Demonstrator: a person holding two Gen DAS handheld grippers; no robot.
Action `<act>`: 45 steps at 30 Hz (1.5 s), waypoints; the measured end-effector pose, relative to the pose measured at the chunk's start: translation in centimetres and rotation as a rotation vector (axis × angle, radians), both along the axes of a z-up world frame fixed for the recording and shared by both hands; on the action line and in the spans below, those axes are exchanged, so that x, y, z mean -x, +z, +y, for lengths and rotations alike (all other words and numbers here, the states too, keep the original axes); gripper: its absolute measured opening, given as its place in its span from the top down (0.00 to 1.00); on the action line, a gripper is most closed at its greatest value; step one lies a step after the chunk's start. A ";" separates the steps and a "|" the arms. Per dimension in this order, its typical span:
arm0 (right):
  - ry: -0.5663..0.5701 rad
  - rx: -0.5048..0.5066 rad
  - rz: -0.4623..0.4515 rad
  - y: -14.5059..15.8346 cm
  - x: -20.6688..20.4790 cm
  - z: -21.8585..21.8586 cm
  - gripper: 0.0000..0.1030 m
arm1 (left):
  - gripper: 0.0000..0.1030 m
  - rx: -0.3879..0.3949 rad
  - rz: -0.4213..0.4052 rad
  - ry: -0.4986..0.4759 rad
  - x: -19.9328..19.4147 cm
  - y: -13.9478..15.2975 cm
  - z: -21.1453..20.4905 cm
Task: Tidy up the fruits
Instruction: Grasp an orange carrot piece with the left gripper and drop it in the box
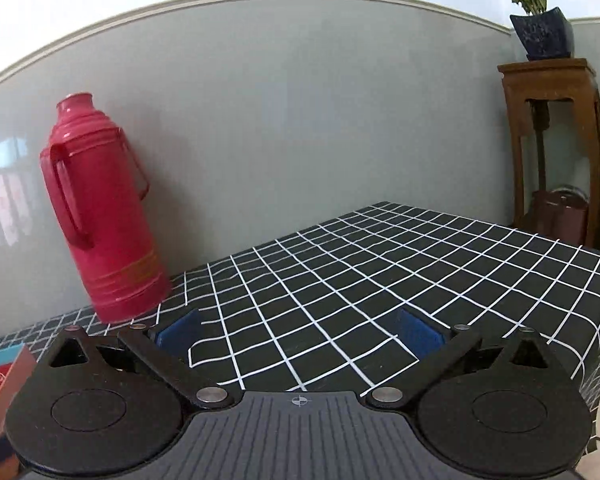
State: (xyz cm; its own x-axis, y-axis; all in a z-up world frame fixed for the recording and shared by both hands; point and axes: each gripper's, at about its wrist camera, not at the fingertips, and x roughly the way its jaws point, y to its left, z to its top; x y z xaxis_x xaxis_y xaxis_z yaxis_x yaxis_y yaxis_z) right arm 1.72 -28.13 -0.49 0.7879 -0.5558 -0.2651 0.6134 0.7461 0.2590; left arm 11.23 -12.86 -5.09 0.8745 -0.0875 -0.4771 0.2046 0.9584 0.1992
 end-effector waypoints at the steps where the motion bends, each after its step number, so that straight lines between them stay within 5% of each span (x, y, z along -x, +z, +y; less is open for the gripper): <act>1: 0.003 -0.006 -0.006 0.3 0.0 0.1 0.00 | 0.47 0.005 0.007 0.001 -0.2 -0.2 -0.2; 7: 0.015 -0.029 -0.011 0.3 0.6 -0.6 0.00 | 0.53 0.020 0.040 -0.002 -1.0 -1.0 -1.3; 13: 0.019 -0.030 0.001 0.1 0.7 -1.2 0.00 | 0.88 0.104 0.109 0.003 -2.1 -1.5 -1.1; 20: 0.021 -0.054 0.005 -0.1 0.4 -1.6 0.00 | 0.88 0.090 0.087 -0.001 -1.7 -1.3 -1.0; 31: 0.083 -0.050 0.010 -0.2 -0.8 0.0 0.00 | 0.88 0.038 -0.125 0.165 -0.6 1.9 3.2; 39: 0.146 -0.051 0.015 -0.3 -2.3 2.1 0.00 | 0.88 0.070 -0.030 0.383 -3.8 2.9 10.2; 45: 0.197 -0.042 0.045 -0.5 -4.0 3.8 0.00 | 0.86 0.078 0.076 0.437 -4.9 2.5 13.1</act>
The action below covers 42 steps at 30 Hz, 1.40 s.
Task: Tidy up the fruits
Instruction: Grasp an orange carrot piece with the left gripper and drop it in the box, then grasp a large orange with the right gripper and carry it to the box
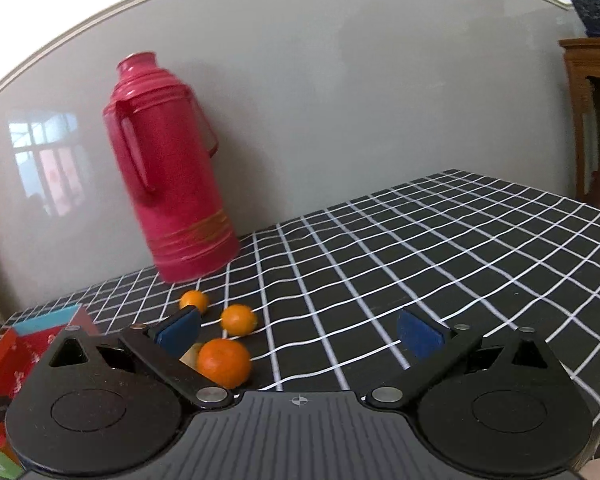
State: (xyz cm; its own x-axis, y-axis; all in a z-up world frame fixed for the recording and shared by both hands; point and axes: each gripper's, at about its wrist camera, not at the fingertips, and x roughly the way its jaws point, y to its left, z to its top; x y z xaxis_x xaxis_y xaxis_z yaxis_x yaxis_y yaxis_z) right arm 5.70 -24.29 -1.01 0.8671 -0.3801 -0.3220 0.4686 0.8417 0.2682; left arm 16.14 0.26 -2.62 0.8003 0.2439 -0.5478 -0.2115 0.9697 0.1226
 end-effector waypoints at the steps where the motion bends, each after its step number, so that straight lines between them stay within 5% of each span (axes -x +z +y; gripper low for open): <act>1: 0.009 0.003 0.005 0.0 -0.3 0.3 0.00 | 0.78 -0.006 0.006 0.005 0.1 -0.1 0.2; 8: 0.079 0.042 0.060 -0.8 -2.7 1.9 0.00 | 0.34 0.021 -0.026 0.012 1.4 1.0 2.3; 14: 0.127 0.018 0.084 -1.5 -4.5 2.1 0.01 | 0.28 -0.014 -0.120 0.027 2.5 2.6 4.0; 17: 0.142 -0.021 0.081 -1.7 -5.1 1.9 0.34 | 0.26 -0.032 -0.147 0.060 2.7 3.0 5.1; 26: 0.115 -0.100 0.108 -2.9 -6.7 1.0 0.35 | 0.24 0.006 -0.136 0.154 2.1 3.4 9.9; 30: 0.141 -0.170 0.116 -3.7 -7.2 0.6 0.58 | 0.23 0.018 -0.129 0.191 2.1 3.4 11.3; 42: 0.179 -0.031 0.026 -1.7 -6.0 3.4 0.60 | 0.22 0.034 -0.133 0.246 2.8 3.7 12.9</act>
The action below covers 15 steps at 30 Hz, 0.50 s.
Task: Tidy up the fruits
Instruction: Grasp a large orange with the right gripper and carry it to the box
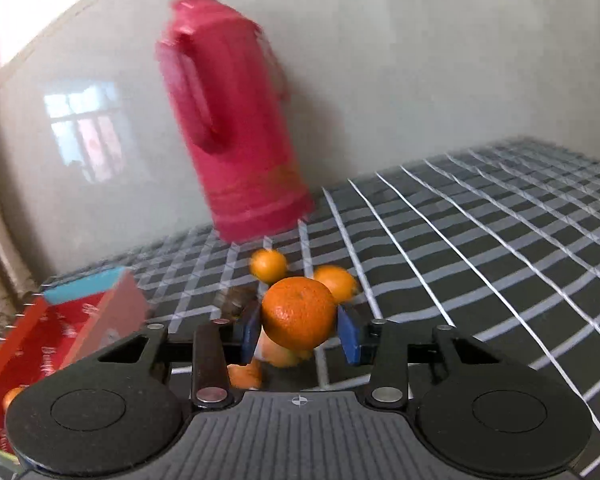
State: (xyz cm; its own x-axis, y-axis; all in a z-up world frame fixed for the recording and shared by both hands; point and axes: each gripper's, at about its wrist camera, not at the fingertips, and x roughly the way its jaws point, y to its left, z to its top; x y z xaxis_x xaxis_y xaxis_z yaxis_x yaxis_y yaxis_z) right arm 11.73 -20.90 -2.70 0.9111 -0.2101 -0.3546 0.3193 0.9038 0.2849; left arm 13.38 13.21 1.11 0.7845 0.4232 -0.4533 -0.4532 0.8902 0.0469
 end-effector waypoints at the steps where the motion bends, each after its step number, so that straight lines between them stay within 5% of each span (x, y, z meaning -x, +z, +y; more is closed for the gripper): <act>1: 0.030 0.007 -0.020 0.3 0.2 0.6 0.60 | 0.22 0.003 0.002 0.006 0.0 0.0 0.2; 15: 0.499 0.041 -0.075 1.2 -1.0 12.2 0.60 | 0.20 -0.031 0.018 0.056 0.4 -0.2 1.8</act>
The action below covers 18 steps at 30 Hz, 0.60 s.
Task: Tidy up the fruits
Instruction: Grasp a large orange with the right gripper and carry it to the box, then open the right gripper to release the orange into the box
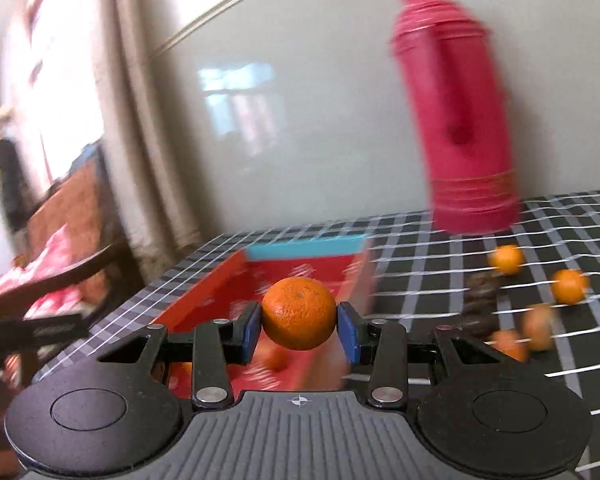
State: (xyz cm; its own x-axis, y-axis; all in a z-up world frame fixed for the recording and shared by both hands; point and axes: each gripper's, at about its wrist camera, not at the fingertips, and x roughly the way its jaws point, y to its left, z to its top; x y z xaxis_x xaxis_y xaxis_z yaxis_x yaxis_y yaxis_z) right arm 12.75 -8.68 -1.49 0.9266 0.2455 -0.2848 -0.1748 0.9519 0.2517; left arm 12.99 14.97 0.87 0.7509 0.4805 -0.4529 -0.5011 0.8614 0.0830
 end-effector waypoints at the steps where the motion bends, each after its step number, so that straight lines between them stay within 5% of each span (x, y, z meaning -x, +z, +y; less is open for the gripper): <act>1: 0.019 0.014 0.004 -0.1 -0.1 0.7 0.60 | 0.20 -0.002 0.000 0.002 0.0 0.0 0.1; 9: 0.129 0.093 0.057 -1.7 -0.9 4.4 0.59 | 0.20 -0.002 -0.010 0.018 0.2 0.2 1.0; 12: 0.130 0.091 0.042 -1.7 -1.1 4.4 0.40 | 0.20 -0.006 -0.011 0.016 0.2 0.3 0.9; 18: 0.030 0.063 -0.007 -0.7 -0.2 2.8 0.35 | 0.19 -0.031 -0.044 -0.032 0.5 0.8 -0.6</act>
